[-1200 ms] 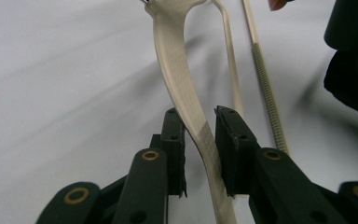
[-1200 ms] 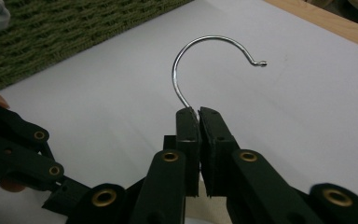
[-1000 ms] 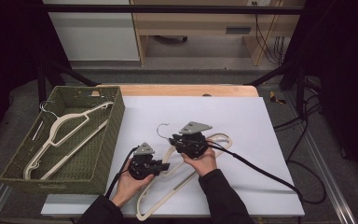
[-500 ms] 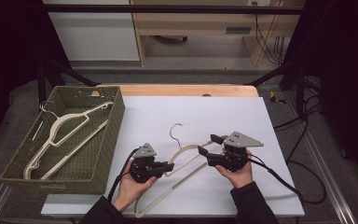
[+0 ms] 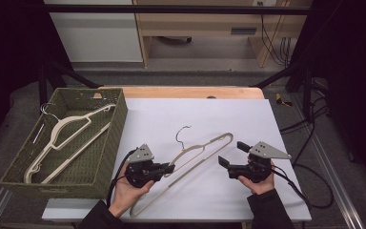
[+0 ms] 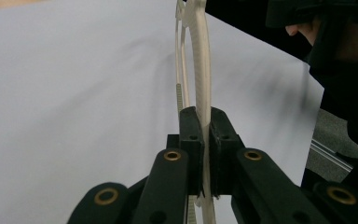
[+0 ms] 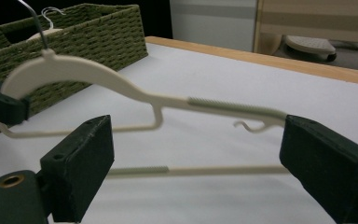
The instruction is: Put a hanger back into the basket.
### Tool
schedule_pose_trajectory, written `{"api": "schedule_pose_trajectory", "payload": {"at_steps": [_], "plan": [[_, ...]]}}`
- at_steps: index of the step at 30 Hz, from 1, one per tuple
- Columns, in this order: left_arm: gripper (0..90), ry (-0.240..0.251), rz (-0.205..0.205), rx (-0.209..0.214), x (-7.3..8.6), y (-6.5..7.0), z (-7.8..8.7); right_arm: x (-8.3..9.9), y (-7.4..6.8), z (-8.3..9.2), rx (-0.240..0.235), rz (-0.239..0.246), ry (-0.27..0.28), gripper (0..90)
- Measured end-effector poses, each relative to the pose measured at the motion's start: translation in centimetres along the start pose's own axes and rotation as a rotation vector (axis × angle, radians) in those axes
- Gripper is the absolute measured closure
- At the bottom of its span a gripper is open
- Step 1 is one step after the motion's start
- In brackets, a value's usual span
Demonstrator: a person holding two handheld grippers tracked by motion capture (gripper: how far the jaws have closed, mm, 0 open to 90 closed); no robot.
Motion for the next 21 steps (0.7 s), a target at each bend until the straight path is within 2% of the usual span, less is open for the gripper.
{"api": "schedule_pose_trajectory", "payload": {"at_steps": [3,9,16,21], "plan": [[85.4,0.007,-0.021,-0.009,-0.9,0.1,0.9,0.2,0.3,0.3,0.021,0.008,-0.011,7.4],[85.4,0.034,-0.027,-0.003,-2.8,0.0,2.8,0.2,0.5,0.7,0.027,0.023,-0.023,5.1],[85.3,0.045,-0.07,-0.048,-5.8,-0.9,5.5,0.0,0.6,1.1,0.025,0.03,-0.015,4.1],[85.4,0.061,-0.073,-0.056,-7.9,-1.9,7.6,0.0,0.6,1.2,0.029,0.031,-0.017,3.3]]}}
Point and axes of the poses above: each handheld gripper's, and its own axes: z roughly backward along the jaws, x roughly out of its underside, y roughly to its right, the point moved 3 cm from there along -z, roughly forward along the jaws, and after that the axes turned 14 degrees about y, right-handed, at the moved point
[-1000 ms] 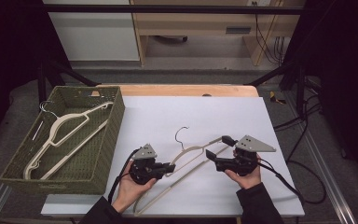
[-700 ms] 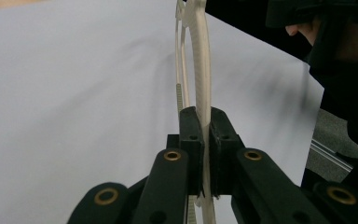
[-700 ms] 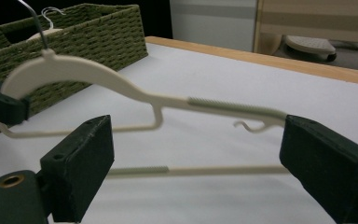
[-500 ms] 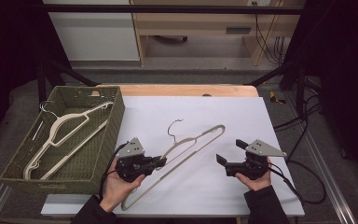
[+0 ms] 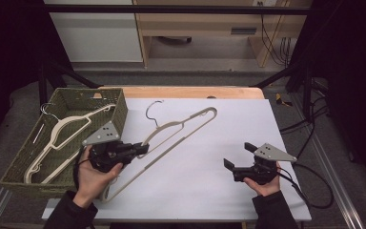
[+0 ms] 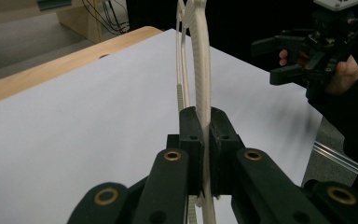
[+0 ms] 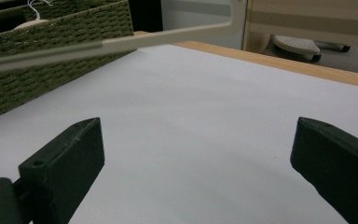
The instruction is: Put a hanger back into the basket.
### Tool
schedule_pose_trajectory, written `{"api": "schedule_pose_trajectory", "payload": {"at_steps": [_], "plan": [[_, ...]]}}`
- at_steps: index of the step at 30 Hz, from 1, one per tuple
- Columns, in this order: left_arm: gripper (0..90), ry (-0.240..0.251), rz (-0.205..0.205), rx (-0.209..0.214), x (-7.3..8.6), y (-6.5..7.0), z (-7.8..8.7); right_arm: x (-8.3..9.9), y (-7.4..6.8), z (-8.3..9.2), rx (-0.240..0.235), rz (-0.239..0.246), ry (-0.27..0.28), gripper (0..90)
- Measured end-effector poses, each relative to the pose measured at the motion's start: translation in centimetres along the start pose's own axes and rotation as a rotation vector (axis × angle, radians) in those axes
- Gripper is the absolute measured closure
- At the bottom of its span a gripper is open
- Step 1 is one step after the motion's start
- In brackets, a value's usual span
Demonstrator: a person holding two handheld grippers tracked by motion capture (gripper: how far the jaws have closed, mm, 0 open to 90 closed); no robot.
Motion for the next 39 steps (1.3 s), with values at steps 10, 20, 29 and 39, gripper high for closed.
{"api": "schedule_pose_trajectory", "payload": {"at_steps": [10,20,29,39], "plan": [[85.4,0.043,-0.048,-0.057,-3.3,-3.5,3.7,0.1,0.0,0.0,0.002,0.001,-0.008,3.1],[85.3,0.037,-0.079,-0.137,-4.3,-7.8,7.5,0.2,0.0,-0.1,0.003,0.0,-0.015,2.7],[85.3,0.023,-0.095,-0.202,-4.6,-11.4,10.3,0.2,0.0,-0.2,0.004,0.001,-0.019,1.5],[85.2,0.013,-0.057,-0.238,-2.8,-14.4,13.1,0.1,0.0,-0.1,-0.004,0.006,-0.011,0.7]]}}
Point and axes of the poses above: each handheld gripper's, and its own axes: z roughly backward along the jaws, x roughly out of its underside, y roughly to its right, the point moved 3 cm from there along -z, roughly forward along the jaws, and after that the axes turned 14 degrees about y, right-handed, at the moved point
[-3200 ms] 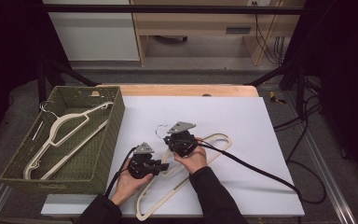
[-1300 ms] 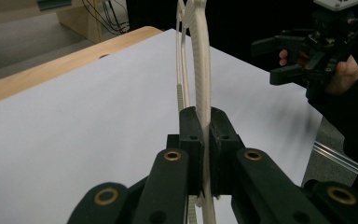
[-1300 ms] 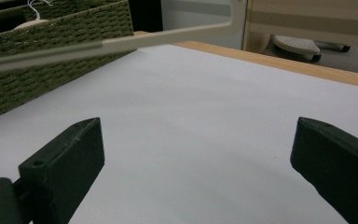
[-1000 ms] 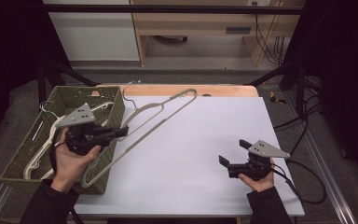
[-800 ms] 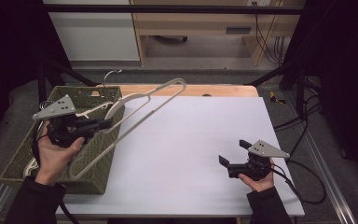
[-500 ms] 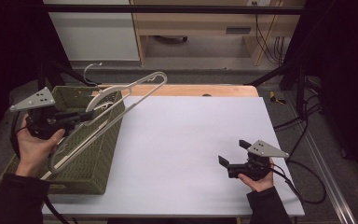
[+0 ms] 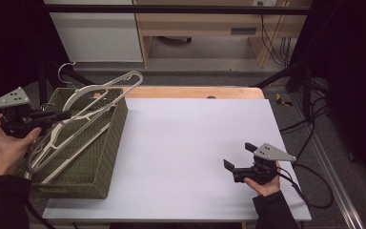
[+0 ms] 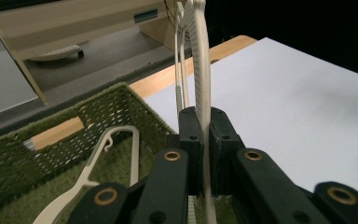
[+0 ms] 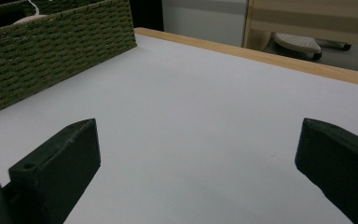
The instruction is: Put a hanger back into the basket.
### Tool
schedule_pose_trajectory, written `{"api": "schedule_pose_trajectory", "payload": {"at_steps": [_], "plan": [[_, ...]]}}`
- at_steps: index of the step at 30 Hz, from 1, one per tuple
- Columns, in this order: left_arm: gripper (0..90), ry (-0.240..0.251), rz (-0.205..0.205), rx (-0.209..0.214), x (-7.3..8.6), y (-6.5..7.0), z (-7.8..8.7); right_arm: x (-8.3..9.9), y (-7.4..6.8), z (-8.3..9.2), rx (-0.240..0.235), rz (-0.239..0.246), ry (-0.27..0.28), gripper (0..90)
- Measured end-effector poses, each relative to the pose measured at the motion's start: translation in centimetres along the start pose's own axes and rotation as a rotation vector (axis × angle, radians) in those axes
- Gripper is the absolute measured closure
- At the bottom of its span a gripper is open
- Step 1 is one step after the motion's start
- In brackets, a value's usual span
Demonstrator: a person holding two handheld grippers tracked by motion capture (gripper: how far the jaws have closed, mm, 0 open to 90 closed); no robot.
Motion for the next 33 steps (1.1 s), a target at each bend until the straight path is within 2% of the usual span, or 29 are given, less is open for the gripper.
{"api": "schedule_pose_trajectory", "payload": {"at_steps": [9,21,24,30,33], "plan": [[85.3,-0.027,0.011,-0.032,1.6,-1.9,1.2,0.1,0.0,-0.1,-0.002,0.005,-0.01,0.6],[85.2,-0.033,0.02,-0.08,3.1,-4.3,3.4,0.2,-0.1,-0.2,-0.002,0.003,-0.019,0.6],[85.2,-0.053,0.017,-0.088,3.6,-4.8,3.8,0.2,-0.1,-0.2,-0.002,0.007,-0.02,0.6],[85.2,-0.082,0.033,-0.09,4.8,-5.4,4.1,0.3,-0.1,-0.3,-0.002,0.009,-0.021,0.6],[85.0,-0.092,0.026,-0.081,4.7,-5.1,3.8,0.3,0.0,-0.3,-0.005,0.016,-0.024,0.6]]}}
Point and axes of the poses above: each handheld gripper's, and its own axes: z roughly backward along the jaws, x roughly out of its underside, y roughly to its right, the point moved 3 cm from there along -z, roughly forward along the jaws, and after that the axes turned 14 degrees about y, right-handed, at the moved point
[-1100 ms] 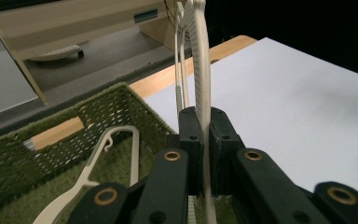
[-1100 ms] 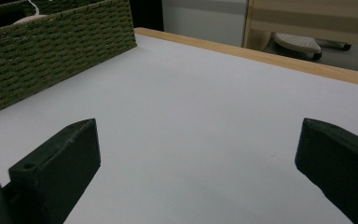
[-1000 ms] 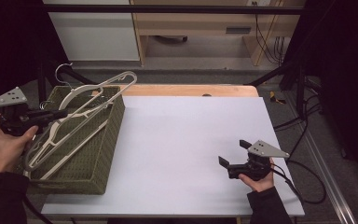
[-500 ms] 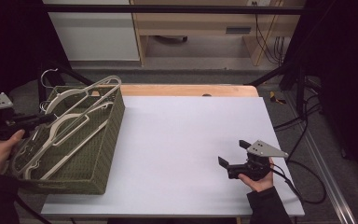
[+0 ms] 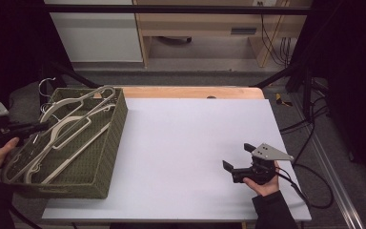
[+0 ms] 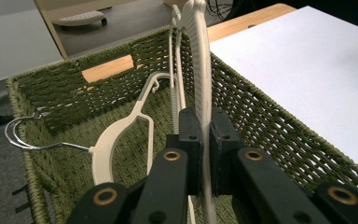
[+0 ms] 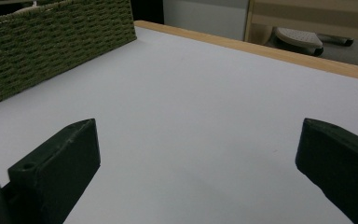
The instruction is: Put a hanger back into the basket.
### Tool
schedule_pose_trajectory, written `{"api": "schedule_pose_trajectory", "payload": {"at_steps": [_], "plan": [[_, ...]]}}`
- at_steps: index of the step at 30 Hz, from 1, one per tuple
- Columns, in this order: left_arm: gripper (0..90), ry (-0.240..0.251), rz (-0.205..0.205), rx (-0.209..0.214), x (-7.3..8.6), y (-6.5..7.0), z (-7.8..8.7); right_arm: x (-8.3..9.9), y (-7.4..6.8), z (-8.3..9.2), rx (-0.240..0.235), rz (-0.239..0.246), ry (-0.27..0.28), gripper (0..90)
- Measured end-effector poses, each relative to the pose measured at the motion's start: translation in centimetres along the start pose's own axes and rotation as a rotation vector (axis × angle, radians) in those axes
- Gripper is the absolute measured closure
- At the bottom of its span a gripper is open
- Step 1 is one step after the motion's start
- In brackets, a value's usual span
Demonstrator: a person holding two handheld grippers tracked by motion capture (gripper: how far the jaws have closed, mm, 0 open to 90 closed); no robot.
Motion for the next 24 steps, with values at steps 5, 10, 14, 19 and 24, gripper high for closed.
{"api": "schedule_pose_trajectory", "payload": {"at_steps": [5,10,14,19,24], "plan": [[85.1,-0.049,-0.027,0.004,0.1,0.5,-1.1,0.0,0.0,0.0,-0.001,-0.002,-0.003,0.6],[84.9,-0.06,-0.026,0.01,0.5,0.7,-2.4,0.0,0.0,0.0,-0.001,-0.003,-0.004,0.6],[84.4,-0.033,0.015,0.026,1.4,0.9,-3.1,0.0,0.0,0.0,-0.005,0.001,-0.004,0.6],[84.0,0.007,0.073,0.031,3.2,0.4,-3.0,0.0,-0.1,0.0,-0.004,-0.003,-0.005,0.6],[84.3,-0.071,0.096,0.037,4.8,0.3,-4.1,0.1,-0.1,-0.1,-0.003,-0.002,-0.007,0.6]]}}
Point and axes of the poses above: each handheld gripper's, and its own axes: z roughly backward along the jaws, x roughly out of its underside, y roughly to its right, the point moved 3 cm from there along -z, roughly forward along the jaws, and after that the axes turned 14 degrees about y, right-handed, at the moved point
